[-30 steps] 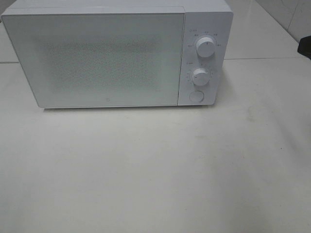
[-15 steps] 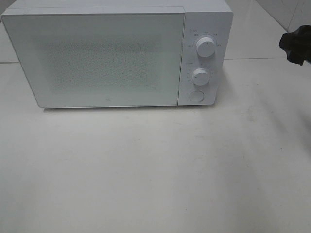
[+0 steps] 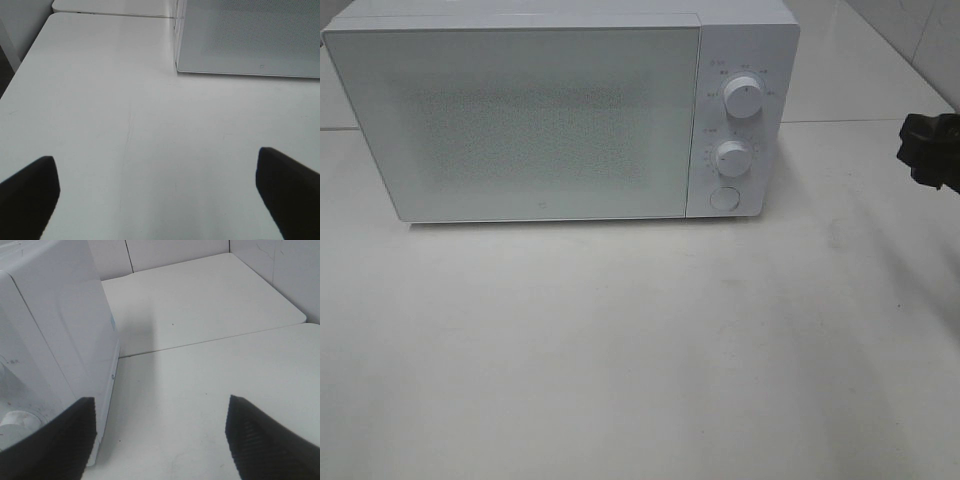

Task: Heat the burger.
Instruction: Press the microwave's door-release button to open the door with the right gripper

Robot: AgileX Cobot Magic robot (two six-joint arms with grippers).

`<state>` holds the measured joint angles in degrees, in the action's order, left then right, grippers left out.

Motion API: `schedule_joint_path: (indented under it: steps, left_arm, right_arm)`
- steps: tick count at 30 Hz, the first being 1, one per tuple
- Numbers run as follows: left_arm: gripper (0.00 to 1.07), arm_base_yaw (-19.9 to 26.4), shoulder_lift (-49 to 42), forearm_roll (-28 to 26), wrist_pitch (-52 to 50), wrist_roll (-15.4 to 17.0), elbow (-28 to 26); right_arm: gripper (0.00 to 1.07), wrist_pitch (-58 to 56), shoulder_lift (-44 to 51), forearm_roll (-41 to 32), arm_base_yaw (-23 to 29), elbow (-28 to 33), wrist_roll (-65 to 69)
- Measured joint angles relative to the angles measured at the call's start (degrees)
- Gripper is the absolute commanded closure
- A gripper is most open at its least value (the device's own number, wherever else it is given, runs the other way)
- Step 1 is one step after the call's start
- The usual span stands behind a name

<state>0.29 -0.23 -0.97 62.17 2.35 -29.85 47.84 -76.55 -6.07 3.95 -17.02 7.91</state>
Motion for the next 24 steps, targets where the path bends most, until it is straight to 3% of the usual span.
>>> schedule_joint_path:
  steps: [15,18,24]
  left_arm:
    - [0.06,0.00,0.00,0.00,0.00,0.00,0.00]
    - [0.06,0.00,0.00,0.00,0.00,0.00,0.00]
    - [0.06,0.00,0.00,0.00,0.00,0.00,0.00]
  right_arm:
    - [0.35,11.29,-0.06,-2.52,0.00,11.23,0.86]
    - [0.35,12.09,-0.06,-4.18,1.83,12.03,1.15]
    - [0.35,13.01,-0.06,-11.57,12.26,12.38,-4.13]
